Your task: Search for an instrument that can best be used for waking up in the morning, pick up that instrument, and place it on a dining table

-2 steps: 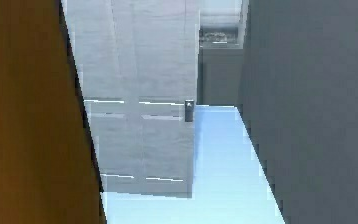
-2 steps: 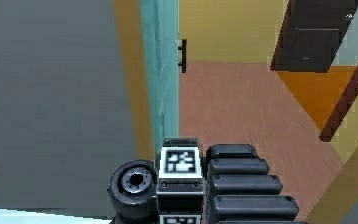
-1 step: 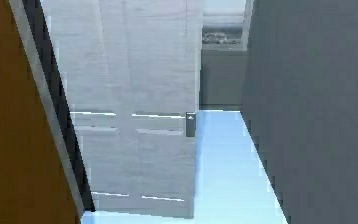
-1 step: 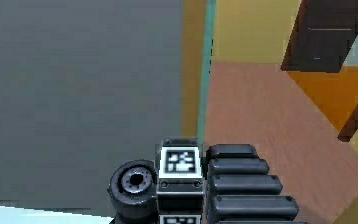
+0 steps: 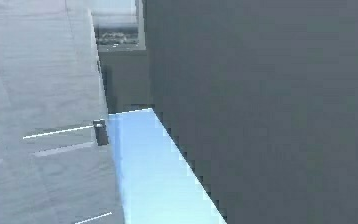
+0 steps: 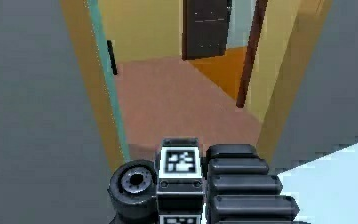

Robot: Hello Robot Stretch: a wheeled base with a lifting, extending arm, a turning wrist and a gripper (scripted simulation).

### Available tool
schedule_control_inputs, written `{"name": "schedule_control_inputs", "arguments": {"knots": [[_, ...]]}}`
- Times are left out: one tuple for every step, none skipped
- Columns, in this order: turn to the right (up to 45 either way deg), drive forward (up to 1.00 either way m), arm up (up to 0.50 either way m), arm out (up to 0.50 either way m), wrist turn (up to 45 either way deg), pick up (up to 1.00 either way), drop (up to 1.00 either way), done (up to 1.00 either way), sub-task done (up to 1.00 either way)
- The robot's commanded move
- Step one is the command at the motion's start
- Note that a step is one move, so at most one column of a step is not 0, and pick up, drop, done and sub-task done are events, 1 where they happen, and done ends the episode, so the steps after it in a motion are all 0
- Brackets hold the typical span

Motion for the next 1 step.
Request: {"name": "schedule_control_inputs", "arguments": {"knots": [[0.0,1.00,0.00,0.00,0.0,0.00,0.00,0.00,0.00]]}}
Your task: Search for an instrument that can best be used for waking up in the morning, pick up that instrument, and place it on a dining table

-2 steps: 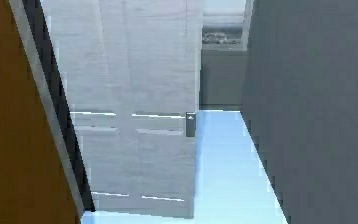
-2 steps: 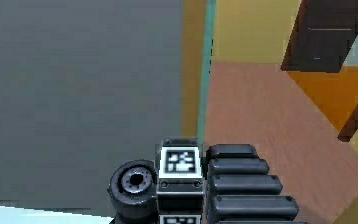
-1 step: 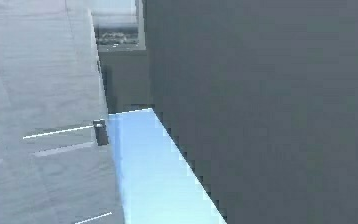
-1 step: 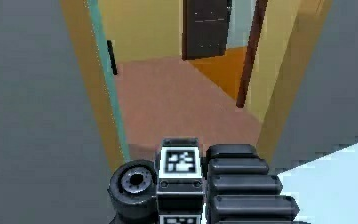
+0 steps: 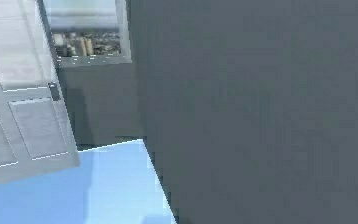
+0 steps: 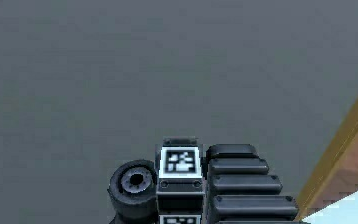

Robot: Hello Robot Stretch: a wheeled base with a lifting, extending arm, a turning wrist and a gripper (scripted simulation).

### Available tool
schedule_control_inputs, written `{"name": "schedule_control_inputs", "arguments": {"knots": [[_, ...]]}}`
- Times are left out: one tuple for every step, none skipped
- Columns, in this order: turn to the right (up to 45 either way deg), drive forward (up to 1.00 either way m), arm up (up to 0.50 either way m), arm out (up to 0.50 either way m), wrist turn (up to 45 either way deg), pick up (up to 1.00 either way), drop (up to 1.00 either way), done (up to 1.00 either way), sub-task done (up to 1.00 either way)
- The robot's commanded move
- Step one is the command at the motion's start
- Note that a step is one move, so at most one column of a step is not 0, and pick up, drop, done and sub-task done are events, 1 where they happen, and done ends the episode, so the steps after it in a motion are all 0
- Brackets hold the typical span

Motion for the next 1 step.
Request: {"name": "schedule_control_inputs", "arguments": {"knots": [[12.0,0.00,0.00,0.00,0.0,0.00,0.00,0.00,0.00]]}}
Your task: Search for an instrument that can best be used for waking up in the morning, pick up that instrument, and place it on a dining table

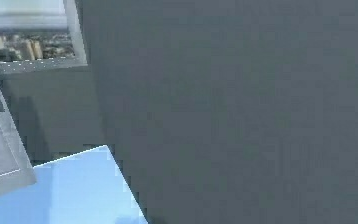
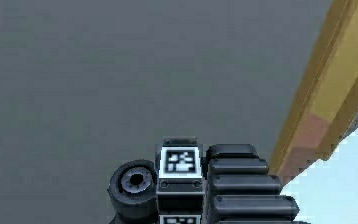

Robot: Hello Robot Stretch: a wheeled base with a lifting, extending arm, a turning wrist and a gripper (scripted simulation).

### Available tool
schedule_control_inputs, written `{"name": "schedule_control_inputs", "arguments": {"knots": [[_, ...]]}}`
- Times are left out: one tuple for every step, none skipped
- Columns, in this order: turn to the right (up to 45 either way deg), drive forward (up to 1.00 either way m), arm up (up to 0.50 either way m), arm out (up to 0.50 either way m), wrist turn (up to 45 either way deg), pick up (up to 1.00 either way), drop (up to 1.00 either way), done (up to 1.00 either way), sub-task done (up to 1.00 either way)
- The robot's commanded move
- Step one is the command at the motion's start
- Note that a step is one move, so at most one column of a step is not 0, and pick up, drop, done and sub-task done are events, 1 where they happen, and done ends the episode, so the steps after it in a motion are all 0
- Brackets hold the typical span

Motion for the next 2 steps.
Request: {"name": "schedule_control_inputs", "arguments": {"knots": [[0.0,0.10,0.00,0.00,0.0,0.00,0.00,0.00,0.00],[-27.0,0.00,0.00,0.00,0.0,0.00,0.00,0.00,0.00]]}}
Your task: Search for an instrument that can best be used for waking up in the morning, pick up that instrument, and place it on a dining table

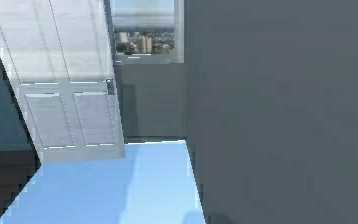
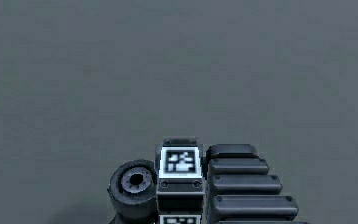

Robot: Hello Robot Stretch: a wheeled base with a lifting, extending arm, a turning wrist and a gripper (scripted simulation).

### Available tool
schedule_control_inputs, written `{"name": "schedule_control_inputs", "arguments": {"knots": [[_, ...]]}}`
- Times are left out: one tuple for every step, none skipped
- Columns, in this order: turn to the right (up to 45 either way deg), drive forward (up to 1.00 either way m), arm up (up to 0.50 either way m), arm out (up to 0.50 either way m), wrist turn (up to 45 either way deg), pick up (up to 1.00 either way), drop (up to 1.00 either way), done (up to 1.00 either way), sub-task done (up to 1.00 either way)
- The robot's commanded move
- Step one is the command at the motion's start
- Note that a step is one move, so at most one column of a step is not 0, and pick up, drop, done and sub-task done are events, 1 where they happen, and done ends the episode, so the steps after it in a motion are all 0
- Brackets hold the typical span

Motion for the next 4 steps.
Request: {"name": "schedule_control_inputs", "arguments": {"knots": [[0.0,0.30,0.00,0.00,0.0,0.00,0.00,0.00,0.00],[-45.0,0.00,0.00,0.00,0.0,0.00,0.00,0.00,0.00],[-30.0,0.00,0.00,0.00,0.0,0.00,0.00,0.00,0.00],[0.0,0.40,0.00,0.00,0.0,0.00,0.00,0.00,0.00]]}}
